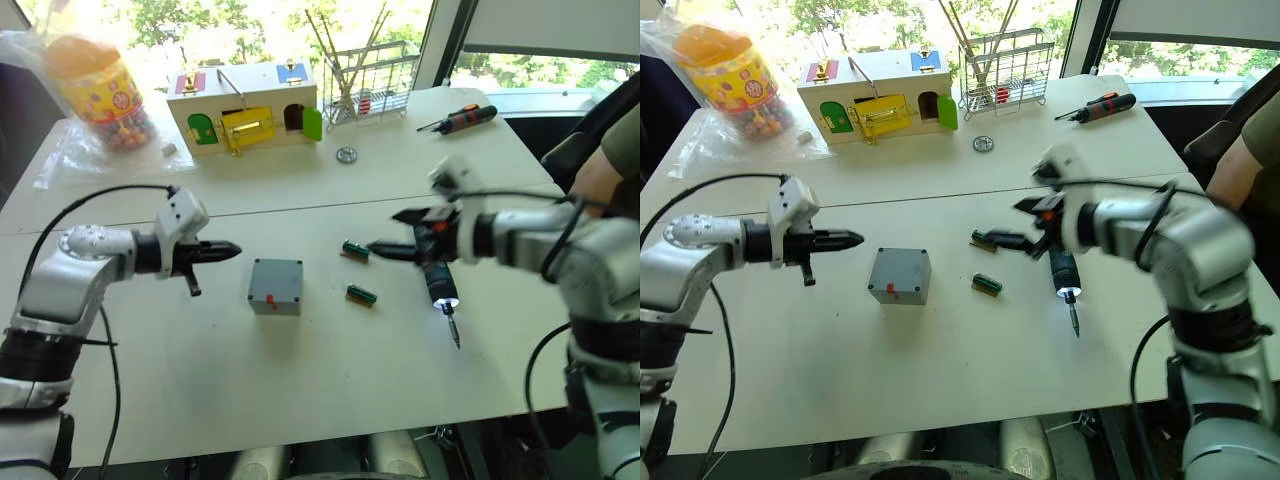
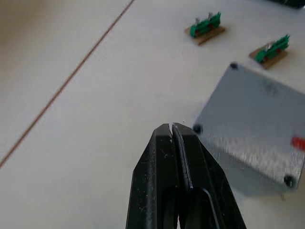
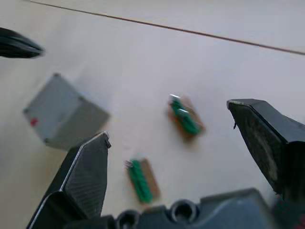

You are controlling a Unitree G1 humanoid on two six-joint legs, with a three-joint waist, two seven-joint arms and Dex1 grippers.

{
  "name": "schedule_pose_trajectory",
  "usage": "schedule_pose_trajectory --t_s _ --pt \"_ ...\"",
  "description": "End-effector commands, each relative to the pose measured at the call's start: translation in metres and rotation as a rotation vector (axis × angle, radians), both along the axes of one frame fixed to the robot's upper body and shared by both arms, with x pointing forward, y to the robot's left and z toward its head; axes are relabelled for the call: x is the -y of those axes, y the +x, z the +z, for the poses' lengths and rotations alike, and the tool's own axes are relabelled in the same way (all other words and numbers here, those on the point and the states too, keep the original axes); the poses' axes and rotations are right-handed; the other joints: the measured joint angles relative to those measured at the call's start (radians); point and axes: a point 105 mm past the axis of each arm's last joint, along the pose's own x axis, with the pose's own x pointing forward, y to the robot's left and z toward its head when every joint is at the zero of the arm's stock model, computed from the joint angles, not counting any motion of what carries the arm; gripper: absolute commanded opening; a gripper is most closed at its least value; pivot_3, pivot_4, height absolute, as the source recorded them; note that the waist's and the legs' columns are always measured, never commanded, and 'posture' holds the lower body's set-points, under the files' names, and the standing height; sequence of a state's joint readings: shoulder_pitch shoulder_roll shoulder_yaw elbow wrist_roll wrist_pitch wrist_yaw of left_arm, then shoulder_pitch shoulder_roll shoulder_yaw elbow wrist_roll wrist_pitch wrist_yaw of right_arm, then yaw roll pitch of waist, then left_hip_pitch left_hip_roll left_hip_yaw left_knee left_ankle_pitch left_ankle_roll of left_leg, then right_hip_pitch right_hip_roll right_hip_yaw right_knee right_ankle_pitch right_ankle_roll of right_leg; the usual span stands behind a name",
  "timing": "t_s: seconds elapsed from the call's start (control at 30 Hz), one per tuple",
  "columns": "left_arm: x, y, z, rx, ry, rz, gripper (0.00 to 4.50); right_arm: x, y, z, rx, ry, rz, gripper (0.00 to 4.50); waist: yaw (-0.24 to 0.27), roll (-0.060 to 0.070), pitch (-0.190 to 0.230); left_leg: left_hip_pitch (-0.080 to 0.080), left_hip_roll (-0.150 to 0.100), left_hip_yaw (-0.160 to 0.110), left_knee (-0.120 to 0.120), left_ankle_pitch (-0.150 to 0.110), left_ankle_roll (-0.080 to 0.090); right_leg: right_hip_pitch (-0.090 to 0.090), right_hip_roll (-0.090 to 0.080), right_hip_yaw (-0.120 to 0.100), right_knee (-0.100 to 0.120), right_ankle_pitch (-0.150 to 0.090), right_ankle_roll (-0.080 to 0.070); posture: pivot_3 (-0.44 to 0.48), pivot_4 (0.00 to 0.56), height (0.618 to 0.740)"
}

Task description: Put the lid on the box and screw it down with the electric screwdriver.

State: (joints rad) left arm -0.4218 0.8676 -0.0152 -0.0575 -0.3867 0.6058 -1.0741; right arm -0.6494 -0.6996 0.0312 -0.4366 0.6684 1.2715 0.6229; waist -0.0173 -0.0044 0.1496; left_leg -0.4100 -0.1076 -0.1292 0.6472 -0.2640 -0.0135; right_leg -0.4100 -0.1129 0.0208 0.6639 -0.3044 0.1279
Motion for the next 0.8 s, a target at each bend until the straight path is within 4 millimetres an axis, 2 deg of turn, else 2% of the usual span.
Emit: schedule_pose_trajectory --t_s 0.03,0.1,0.17,0.3,0.43,0.53,0.67,0.8 --pt "-0.011 -0.002 -0.002 0.002 -0.003 0.069 0.00 -0.039 -0.024 -0.013 0.078 0.016 0.157 4.48 0.006 0.000 0.000 0.000 0.000 0.000 0.001 0.000 0.000 0.000 0.000 0.000 0.000 0.000 0.000 0.000 0.150 0.740" --pt "-0.010 -0.011 -0.012 -0.036 0.002 0.071 0.00 -0.056 -0.047 -0.027 -0.024 0.089 0.275 4.48 0.010 0.000 0.000 0.000 -0.001 0.000 0.002 0.000 0.000 0.001 -0.001 0.000 0.000 0.000 0.000 0.000 0.150 0.740" --pt "-0.005 -0.022 -0.019 -0.071 0.005 0.049 0.00 -0.065 -0.056 -0.037 -0.083 0.113 0.308 4.48 0.009 0.000 0.000 0.000 -0.001 -0.001 0.003 0.000 0.000 0.003 -0.001 0.000 0.000 0.000 0.000 0.000 0.150 0.740" --pt "0.006 -0.033 -0.026 -0.103 -0.014 0.043 0.00 -0.075 -0.057 -0.058 -0.133 0.092 0.285 4.48 0.006 0.000 0.000 0.000 -0.001 -0.002 0.003 0.000 0.000 0.002 0.000 0.000 0.000 0.000 0.000 0.000 0.150 0.740" --pt "0.013 -0.031 -0.032 -0.098 -0.011 0.049 0.00 -0.085 -0.055 -0.071 -0.170 0.085 0.274 4.48 0.003 0.000 0.000 0.000 0.000 -0.003 0.001 0.001 -0.002 0.002 0.001 0.000 0.000 0.000 0.000 0.000 0.150 0.740" --pt "0.017 -0.027 -0.037 -0.088 0.003 0.051 0.00 -0.090 -0.045 -0.086 -0.154 0.030 0.240 4.48 0.004 0.000 0.000 0.000 -0.001 -0.003 0.001 0.001 -0.002 0.002 0.000 0.000 0.000 0.000 0.000 0.000 0.150 0.740" --pt "0.022 -0.023 -0.039 -0.076 0.017 0.030 0.00 -0.104 -0.040 -0.084 -0.154 0.070 0.247 4.48 0.003 0.000 0.000 0.000 -0.001 -0.003 0.001 0.001 -0.002 0.001 0.000 0.000 0.000 0.000 0.000 0.000 0.150 0.740" --pt "0.025 -0.015 -0.038 -0.058 0.015 0.021 0.00 -0.121 -0.045 -0.082 -0.196 0.139 0.268 4.48 0.001 0.000 0.000 0.000 -0.001 -0.003 0.001 0.001 -0.002 0.001 0.001 -0.001 0.000 0.000 0.000 0.000 0.150 0.740"
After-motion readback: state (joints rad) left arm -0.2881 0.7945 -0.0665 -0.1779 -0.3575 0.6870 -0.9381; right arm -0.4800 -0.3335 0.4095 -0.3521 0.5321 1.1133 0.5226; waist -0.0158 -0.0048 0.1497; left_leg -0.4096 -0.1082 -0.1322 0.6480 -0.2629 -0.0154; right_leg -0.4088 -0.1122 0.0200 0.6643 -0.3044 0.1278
